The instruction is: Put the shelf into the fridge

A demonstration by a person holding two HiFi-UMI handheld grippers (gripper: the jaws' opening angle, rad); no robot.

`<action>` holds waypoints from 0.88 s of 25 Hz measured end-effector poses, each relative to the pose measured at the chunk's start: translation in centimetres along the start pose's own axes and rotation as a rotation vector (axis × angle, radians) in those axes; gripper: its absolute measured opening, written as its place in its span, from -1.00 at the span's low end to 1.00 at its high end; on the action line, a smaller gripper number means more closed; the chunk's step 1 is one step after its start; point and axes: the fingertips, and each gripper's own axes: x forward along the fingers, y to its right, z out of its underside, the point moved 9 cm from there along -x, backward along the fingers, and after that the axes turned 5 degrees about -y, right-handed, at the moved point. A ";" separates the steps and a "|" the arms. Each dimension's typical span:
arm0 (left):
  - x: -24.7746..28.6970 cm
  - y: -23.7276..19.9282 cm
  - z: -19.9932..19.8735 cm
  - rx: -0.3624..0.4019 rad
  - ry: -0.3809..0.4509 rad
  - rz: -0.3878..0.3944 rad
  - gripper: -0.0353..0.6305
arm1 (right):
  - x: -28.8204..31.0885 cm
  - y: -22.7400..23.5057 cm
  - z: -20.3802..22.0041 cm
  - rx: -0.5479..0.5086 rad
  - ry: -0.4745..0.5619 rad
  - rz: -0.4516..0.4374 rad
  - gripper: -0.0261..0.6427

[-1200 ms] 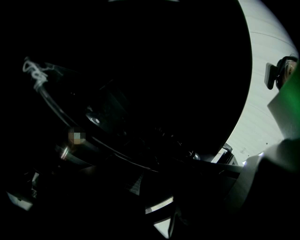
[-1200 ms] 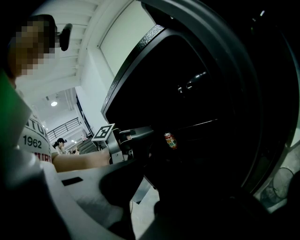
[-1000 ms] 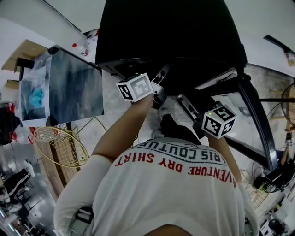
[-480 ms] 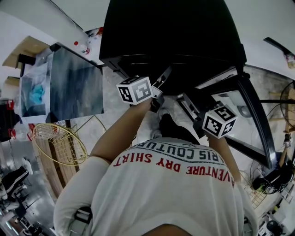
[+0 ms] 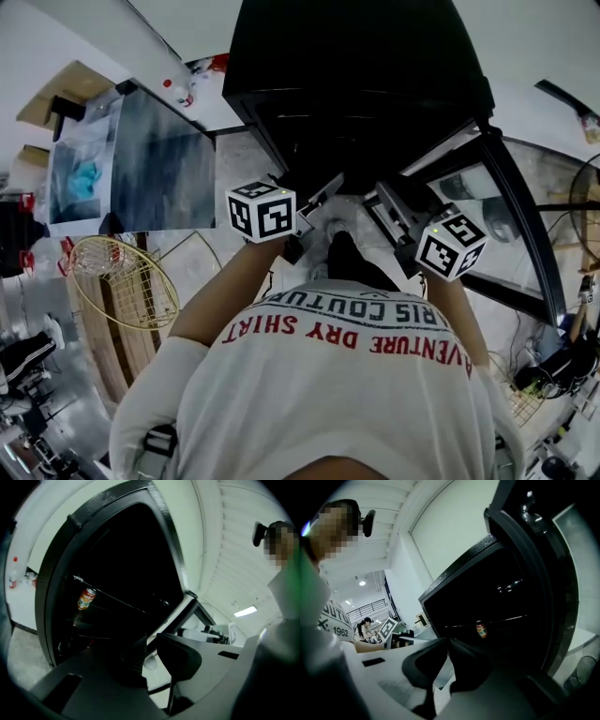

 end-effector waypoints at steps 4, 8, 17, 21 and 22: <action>-2.3 2.9 1.3 0.101 -0.035 0.050 -0.71 | -1.1 -1.8 -0.3 -0.038 0.029 -0.020 -0.83; -5.0 5.8 1.5 0.169 0.004 0.107 -0.77 | -2.1 -4.1 -0.6 -0.052 0.059 -0.064 -0.84; -9.4 8.2 1.1 0.280 0.115 0.039 -0.77 | -3.0 -7.1 -0.1 -0.112 0.112 -0.146 -0.85; -9.6 8.7 1.4 0.282 0.123 0.039 -0.77 | -3.5 -7.4 0.0 -0.116 0.130 -0.158 -0.85; -9.5 8.8 1.5 0.281 0.123 0.037 -0.77 | -3.5 -7.4 0.2 -0.113 0.130 -0.159 -0.85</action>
